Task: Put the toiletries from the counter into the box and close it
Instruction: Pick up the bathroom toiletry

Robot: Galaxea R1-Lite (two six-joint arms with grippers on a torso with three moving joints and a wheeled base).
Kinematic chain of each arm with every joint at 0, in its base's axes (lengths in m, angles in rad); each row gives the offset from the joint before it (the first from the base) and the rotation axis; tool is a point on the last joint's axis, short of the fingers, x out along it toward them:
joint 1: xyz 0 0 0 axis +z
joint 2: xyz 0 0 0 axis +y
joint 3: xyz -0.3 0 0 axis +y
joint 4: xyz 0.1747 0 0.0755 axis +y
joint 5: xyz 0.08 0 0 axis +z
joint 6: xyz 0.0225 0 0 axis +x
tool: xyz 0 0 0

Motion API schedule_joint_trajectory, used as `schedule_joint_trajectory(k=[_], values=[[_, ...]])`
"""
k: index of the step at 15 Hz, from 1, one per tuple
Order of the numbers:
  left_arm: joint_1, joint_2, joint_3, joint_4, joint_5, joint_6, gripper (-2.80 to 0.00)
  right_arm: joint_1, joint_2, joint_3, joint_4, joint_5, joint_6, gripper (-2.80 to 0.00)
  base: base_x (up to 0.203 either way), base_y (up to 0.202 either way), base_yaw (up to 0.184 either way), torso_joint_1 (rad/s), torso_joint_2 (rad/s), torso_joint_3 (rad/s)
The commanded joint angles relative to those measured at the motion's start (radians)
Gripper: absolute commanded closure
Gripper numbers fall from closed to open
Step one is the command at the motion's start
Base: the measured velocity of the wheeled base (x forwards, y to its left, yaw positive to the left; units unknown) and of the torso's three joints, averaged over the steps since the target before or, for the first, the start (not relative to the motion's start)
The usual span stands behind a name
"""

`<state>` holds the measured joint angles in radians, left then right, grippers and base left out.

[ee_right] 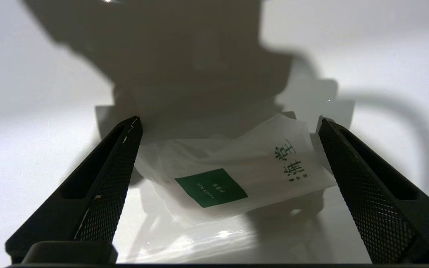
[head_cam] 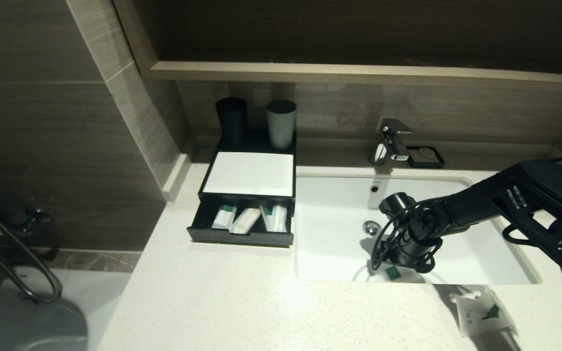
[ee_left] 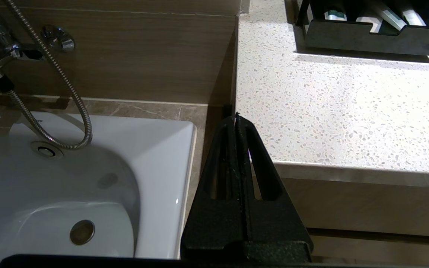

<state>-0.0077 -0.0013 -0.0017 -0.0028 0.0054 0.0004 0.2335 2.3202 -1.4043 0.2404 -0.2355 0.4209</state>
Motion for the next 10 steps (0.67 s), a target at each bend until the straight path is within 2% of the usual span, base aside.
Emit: schedule_joint_trajectory(k=[1, 10], values=[[0.0, 0.0, 0.0, 0.0, 0.001, 0.0, 0.0, -0.003, 0.002, 0.008, 0.0, -0.002, 0.001, -2.8, 0.0, 0.0, 0.0, 0.0, 0.0, 0.0], [0.0, 0.0, 0.0, 0.0, 0.001, 0.0, 0.0, -0.005, 0.017, 0.014, 0.0, 0.017, 0.004, -2.8, 0.0, 0.0, 0.0, 0.0, 0.0, 0.0]])
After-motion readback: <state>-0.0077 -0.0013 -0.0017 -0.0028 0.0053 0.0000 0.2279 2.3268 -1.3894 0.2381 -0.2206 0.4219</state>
